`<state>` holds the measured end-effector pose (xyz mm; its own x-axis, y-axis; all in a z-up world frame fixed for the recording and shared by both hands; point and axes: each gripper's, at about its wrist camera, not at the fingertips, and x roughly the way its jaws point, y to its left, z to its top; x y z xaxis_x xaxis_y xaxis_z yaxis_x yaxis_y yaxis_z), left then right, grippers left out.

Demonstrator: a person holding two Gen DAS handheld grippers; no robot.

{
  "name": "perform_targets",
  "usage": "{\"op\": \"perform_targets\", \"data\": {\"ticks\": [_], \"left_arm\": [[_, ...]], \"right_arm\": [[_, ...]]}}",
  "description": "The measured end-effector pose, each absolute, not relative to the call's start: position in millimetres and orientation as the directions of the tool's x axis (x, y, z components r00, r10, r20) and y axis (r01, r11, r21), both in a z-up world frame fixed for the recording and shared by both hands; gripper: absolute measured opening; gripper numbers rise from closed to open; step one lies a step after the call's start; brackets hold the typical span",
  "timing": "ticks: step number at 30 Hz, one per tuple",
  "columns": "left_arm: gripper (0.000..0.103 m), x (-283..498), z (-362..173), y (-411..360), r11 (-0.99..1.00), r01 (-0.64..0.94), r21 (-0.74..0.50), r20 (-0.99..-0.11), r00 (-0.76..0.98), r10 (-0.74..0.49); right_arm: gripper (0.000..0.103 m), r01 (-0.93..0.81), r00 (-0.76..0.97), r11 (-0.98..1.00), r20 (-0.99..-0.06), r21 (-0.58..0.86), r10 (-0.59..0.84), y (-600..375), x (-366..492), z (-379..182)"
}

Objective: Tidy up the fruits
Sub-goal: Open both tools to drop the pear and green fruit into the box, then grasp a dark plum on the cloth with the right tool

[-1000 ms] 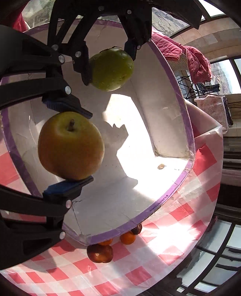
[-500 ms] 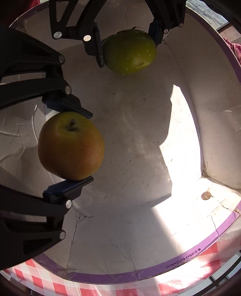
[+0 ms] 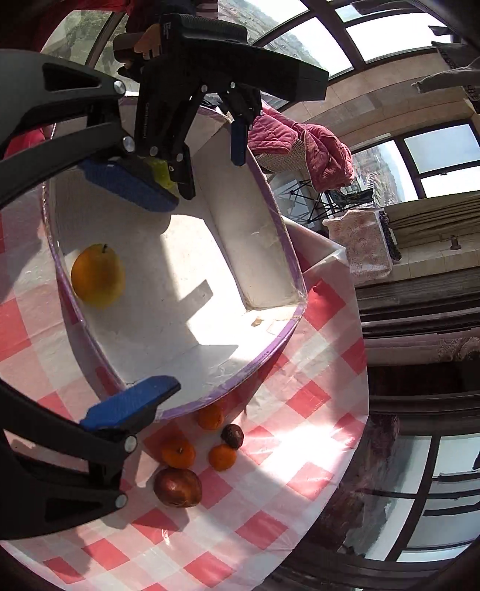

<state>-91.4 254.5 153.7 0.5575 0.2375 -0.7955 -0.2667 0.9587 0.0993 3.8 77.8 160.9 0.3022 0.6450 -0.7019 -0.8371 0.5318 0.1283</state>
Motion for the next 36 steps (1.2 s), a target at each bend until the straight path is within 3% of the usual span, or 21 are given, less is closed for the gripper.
{"op": "perform_targets", "data": {"ticks": [3,5,7,9,13,16,19,23,28,32,36], "left_arm": [[0.097,-117,202,203,0.972,-0.225,0.072,-0.57,0.791,0.225],[0.099,-129,220,161,0.985,-0.157,0.072,-0.439,0.881,0.173],[0.099,-127,219,118,0.996,-0.044,0.074,-0.375,0.924,0.068],[0.099,-123,202,80,0.994,0.087,0.063,-0.387,0.921,-0.056],[0.099,-106,119,8,0.936,0.332,0.114,-0.525,0.821,-0.227],[0.099,-84,66,-1,0.921,0.327,0.212,-0.566,0.809,-0.157],[0.099,-73,53,24,0.943,0.235,0.237,-0.559,0.827,-0.066],[0.099,-79,61,63,0.95,0.244,0.194,-0.553,0.827,-0.099],[0.099,-95,58,79,0.929,0.223,0.296,-0.51,0.859,-0.043],[0.099,-113,61,94,0.928,0.256,0.269,-0.506,0.858,-0.09],[0.099,-126,53,90,0.901,0.284,0.329,-0.501,0.861,-0.089]], "right_arm": [[0.098,-0.767,0.459,0.631,-0.585,0.119,0.669,13,33,180],[0.098,-0.703,0.499,0.688,-0.565,0.18,0.657,-22,58,168],[0.098,-0.621,0.523,0.748,-0.587,0.234,0.618,-55,77,148],[0.098,-0.553,0.517,0.79,-0.634,0.265,0.575,-71,98,113],[0.093,-0.471,0.438,0.809,-0.702,0.353,0.561,-75,119,49],[0.091,-0.454,0.4,0.81,-0.728,0.37,0.557,-51,129,22],[0.091,-0.486,0.378,0.804,-0.747,0.343,0.547,-21,139,10],[0.089,-0.55,0.345,0.77,-0.752,0.324,0.562,18,147,4],[0.082,-0.61,0.283,0.718,-0.755,0.334,0.592,52,149,-2],[0.07,-0.664,0.205,0.65,-0.746,0.369,0.633,68,146,-4],[0.07,-0.714,0.177,0.621,-0.776,0.323,0.606,80,145,-4]]}}
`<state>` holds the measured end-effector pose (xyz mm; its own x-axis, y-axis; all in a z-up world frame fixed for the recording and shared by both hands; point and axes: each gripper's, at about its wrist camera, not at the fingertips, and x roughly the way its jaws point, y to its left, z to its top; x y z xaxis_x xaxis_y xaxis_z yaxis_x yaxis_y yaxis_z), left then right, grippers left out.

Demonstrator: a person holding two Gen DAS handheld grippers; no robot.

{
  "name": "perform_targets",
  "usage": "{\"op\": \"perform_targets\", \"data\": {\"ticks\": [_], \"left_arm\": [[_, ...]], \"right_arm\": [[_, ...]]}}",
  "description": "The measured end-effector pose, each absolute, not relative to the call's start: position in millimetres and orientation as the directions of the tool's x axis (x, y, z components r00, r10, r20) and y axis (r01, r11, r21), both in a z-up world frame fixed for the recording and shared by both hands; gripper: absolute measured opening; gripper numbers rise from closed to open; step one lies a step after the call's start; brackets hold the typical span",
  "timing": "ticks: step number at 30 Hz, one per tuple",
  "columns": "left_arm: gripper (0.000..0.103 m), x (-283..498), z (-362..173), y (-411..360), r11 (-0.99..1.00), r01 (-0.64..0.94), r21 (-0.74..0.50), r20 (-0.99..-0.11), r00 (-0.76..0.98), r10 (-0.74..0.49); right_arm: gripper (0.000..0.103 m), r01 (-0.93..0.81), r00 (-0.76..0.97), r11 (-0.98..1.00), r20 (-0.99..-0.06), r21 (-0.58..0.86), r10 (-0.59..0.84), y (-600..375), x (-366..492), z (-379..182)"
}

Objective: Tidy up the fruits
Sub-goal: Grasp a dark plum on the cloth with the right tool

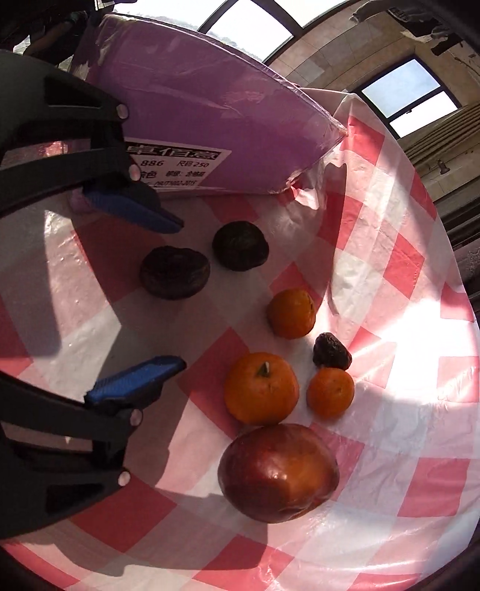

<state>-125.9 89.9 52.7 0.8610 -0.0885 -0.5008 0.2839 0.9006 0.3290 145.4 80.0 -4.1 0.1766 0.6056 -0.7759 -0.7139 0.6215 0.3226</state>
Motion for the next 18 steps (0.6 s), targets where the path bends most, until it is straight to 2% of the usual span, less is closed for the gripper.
{"op": "perform_targets", "data": {"ticks": [1,2,5,8,11,15,18], "left_arm": [[0.099,-128,52,90,0.897,0.291,0.332,-0.503,0.86,-0.092],[0.099,-131,52,92,0.897,0.298,0.326,-0.504,0.858,-0.102],[0.099,-136,53,96,0.899,0.316,0.303,-0.506,0.853,-0.129],[0.099,-136,51,90,0.894,0.32,0.313,-0.511,0.85,-0.126],[0.099,-133,55,79,0.895,0.336,0.295,-0.533,0.835,-0.138],[0.099,-113,70,72,0.942,0.315,0.112,-0.552,0.808,-0.205],[0.099,-85,81,61,0.972,0.236,0.017,-0.535,0.823,-0.191]], "right_arm": [[0.067,-0.732,0.154,0.603,-0.785,0.317,0.601,84,146,-4],[0.055,-0.753,0.122,0.573,-0.788,0.323,0.604,89,147,-4],[0.048,-0.813,0.129,0.529,-0.811,0.242,0.57,103,142,-4],[0.032,-0.824,0.142,0.524,-0.816,0.216,0.56,106,141,-3],[0.031,-0.813,0.182,0.548,-0.81,0.195,0.557,96,137,-3],[0.031,-0.744,0.277,0.648,-0.808,0.161,0.519,51,131,0],[0.031,-0.638,0.348,0.749,-0.8,0.18,0.489,-5,130,2]]}}
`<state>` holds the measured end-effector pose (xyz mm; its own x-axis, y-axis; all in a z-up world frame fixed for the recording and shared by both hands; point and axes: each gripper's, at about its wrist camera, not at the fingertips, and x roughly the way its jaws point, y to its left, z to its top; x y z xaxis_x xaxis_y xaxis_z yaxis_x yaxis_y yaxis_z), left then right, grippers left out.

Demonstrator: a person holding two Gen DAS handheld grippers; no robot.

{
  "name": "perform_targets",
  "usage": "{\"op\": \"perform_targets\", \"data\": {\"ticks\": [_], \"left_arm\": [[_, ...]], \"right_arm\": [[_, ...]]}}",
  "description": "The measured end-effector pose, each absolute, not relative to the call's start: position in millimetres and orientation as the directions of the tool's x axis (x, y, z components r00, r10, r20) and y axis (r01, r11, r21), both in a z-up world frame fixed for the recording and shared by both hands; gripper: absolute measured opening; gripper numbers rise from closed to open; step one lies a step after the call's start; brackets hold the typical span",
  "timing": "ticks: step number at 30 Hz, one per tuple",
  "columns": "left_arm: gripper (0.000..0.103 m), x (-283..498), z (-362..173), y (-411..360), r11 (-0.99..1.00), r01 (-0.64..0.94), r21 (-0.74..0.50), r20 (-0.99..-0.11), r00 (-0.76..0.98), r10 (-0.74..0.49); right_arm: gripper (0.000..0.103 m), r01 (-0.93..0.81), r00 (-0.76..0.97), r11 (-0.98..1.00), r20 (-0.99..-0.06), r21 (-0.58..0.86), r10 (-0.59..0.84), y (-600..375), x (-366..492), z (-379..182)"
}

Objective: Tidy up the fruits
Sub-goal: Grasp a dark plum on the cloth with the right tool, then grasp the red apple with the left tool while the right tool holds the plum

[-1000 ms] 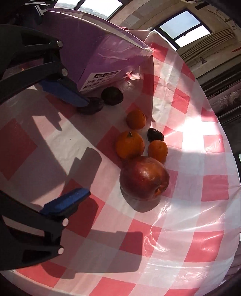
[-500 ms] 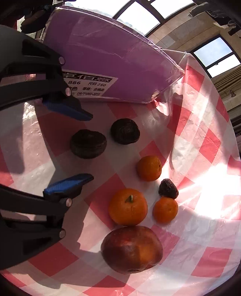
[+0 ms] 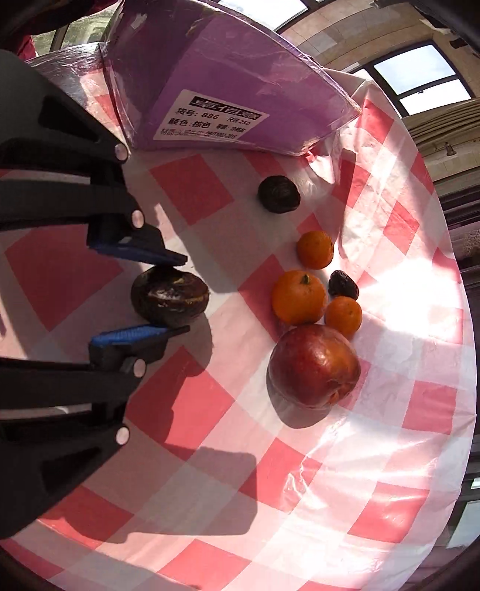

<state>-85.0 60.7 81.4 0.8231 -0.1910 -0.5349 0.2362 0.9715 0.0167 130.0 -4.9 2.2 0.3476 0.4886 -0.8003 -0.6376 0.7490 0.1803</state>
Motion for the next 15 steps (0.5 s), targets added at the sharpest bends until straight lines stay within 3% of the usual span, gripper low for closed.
{"op": "perform_targets", "data": {"ticks": [2,6,9,13,15], "left_arm": [[0.099,-56,83,46,0.985,0.175,0.006,-0.564,0.813,-0.141],[0.099,23,69,16,0.991,-0.007,0.137,-0.66,0.745,0.096],[0.099,81,60,17,0.976,-0.144,0.16,-0.701,0.679,0.215],[0.098,139,44,46,0.958,-0.266,0.102,-0.735,0.629,0.253],[0.098,163,33,53,0.942,-0.294,0.162,-0.74,0.595,0.313]], "right_arm": [[0.031,-0.553,0.397,0.812,-0.798,0.187,0.454,-46,129,4],[0.031,-0.424,0.457,0.869,-0.768,0.256,0.449,-108,114,7],[0.031,-0.366,0.483,0.879,-0.745,0.306,0.461,-138,99,7],[0.031,-0.334,0.493,0.871,-0.72,0.361,0.488,-155,82,2],[0.031,-0.335,0.5,0.865,-0.708,0.373,0.498,-157,77,4]]}}
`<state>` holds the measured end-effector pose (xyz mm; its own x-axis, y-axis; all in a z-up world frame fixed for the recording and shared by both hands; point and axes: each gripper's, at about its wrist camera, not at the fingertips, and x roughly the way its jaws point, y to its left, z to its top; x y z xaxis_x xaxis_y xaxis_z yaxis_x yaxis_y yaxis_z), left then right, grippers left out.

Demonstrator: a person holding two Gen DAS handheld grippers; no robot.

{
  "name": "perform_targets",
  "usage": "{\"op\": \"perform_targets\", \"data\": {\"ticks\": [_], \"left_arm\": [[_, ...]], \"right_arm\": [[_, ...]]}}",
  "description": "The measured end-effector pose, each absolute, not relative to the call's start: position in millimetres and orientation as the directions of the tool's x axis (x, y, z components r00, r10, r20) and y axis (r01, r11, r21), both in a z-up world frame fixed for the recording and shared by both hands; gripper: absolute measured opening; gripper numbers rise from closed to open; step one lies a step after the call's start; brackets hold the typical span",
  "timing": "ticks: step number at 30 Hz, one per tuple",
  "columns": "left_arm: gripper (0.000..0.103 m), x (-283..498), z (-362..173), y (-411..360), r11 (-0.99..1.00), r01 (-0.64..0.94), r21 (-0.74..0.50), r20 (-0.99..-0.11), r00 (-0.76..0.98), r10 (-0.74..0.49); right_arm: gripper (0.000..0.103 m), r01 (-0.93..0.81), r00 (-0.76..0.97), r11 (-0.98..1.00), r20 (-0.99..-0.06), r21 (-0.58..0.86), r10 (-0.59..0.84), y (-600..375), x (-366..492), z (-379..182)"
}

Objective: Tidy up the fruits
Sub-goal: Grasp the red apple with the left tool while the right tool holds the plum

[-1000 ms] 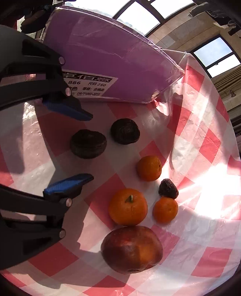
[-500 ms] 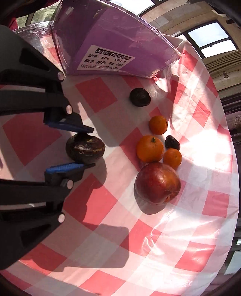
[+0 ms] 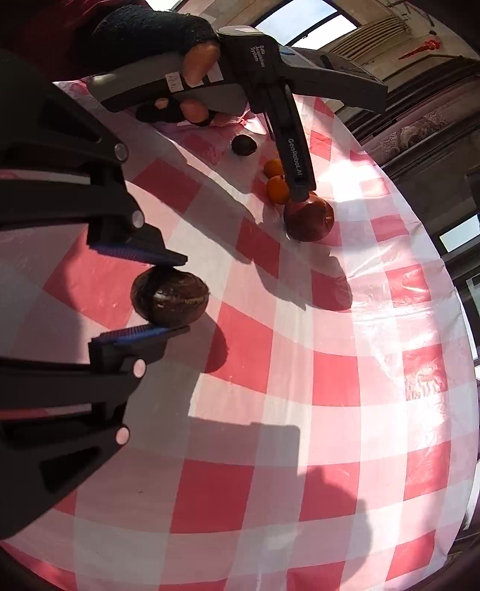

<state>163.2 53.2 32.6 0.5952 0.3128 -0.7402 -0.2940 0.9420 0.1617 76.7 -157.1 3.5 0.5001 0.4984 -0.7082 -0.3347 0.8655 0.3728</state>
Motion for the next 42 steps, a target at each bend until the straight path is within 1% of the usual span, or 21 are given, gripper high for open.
{"op": "perform_targets", "data": {"ticks": [2,5,6,8,12,14,15,16,18,19,20,27,30,32,34,35,36,37,39,41,42], "left_arm": [[0.091,182,18,62,0.941,-0.293,0.171,-0.77,0.556,0.314],[0.086,195,2,81,0.955,-0.294,0.05,-0.824,0.528,0.205],[0.084,197,-2,85,0.955,-0.296,0.014,-0.824,0.537,0.178],[0.083,200,-8,92,0.956,-0.293,-0.029,-0.812,0.565,0.149],[0.081,205,-7,100,0.958,-0.282,-0.049,-0.789,0.599,0.136],[0.074,206,-7,99,0.957,-0.289,-0.021,-0.79,0.591,0.162],[0.061,204,-6,99,0.956,-0.293,-0.014,-0.785,0.595,0.17],[0.028,201,-3,100,0.954,-0.301,-0.013,-0.778,0.602,0.179],[0.018,191,-2,102,0.96,-0.268,-0.078,-0.774,0.623,0.111],[0.0,183,-1,100,0.962,-0.25,-0.107,-0.773,0.629,0.077],[0.0,174,-1,96,0.966,-0.223,-0.131,-0.767,0.641,0.044],[0.0,92,10,59,0.985,-0.066,-0.16,-0.687,0.724,-0.063],[0.0,64,15,56,0.974,0.026,-0.227,-0.647,0.744,-0.17],[0.0,55,21,53,0.966,0.058,-0.253,-0.614,0.762,-0.206],[0.0,57,24,52,0.972,0.047,-0.232,-0.622,0.761,-0.185],[0.001,67,24,45,0.983,0.029,-0.183,-0.643,0.752,-0.142],[0.016,79,23,39,0.991,0.005,-0.133,-0.663,0.743,-0.093],[0.045,88,22,36,0.993,-0.013,-0.114,-0.675,0.735,-0.068],[0.077,107,19,34,0.988,-0.043,-0.146,-0.676,0.734,-0.067],[0.08,126,19,18,0.979,0.037,-0.2,-0.686,0.708,-0.167],[0.086,138,21,6,0.972,0.102,-0.211,-0.691,0.688,-0.222]], "right_arm": [[0.031,-0.334,0.504,0.864,-0.703,0.377,0.502,-156,74,4],[0.031,-0.327,0.504,0.86,-0.697,0.393,0.51,-159,74,2],[0.031,-0.324,0.505,0.859,-0.695,0.396,0.511,-160,74,1],[0.031,-0.327,0.505,0.859,-0.696,0.393,0.51,-159,74,0],[0.031,-0.354,0.51,0.868,-0.707,0.347,0.49,-154,67,0],[0.031,-0.354,0.503,0.868,-0.712,0.347,0.49,-151,70,-1],[0.031,-0.349,0.5,0.867,-0.712,0.355,0.493,-153,71,-2],[0.031,-0.341,0.5,0.866,-0.71,0.365,0.496,-155,72,-2],[0.031,-0.322,0.504,0.868,-0.708,0.377,0.495,-159,73,-4],[0.031,-0.319,0.506,0.868,-0.707,0.38,0.495,-159,74,-4],[0.031,-0.319,0.506,0.868,-0.707,0.38,0.495,-159,74,-3],[0.031,-0.303,0.518,0.855,-0.681,0.42,0.518,-166,73,-2],[0.031,-0.302,0.514,0.856,-0.685,0.419,0.516,-165,73,-2],[0.031,-0.3,0.512,0.858,-0.688,0.417,0.514,-165,74,-2],[0.031,-0.295,0.509,0.861,-0.695,0.414,0.508,-163,76,-3],[0.031,-0.293,0.507,0.861,-0.696,0.415,0.508,-163,77,-3],[0.031,-0.291,0.505,0.86,-0.696,0.419,0.51,-163,77,-4],[0.031,-0.289,0.505,0.861,-0.697,0.419,0.509,-163,79,-4],[0.031,-0.288,0.508,0.86,-0.694,0.421,0.51,-163,78,-4],[0.031,-0.287,0.51,0.859,-0.691,0.424,0.512,-163,78,-5],[0.031,-0.287,0.51,0.858,-0.691,0.425,0.513,-163,78,-5]]}}
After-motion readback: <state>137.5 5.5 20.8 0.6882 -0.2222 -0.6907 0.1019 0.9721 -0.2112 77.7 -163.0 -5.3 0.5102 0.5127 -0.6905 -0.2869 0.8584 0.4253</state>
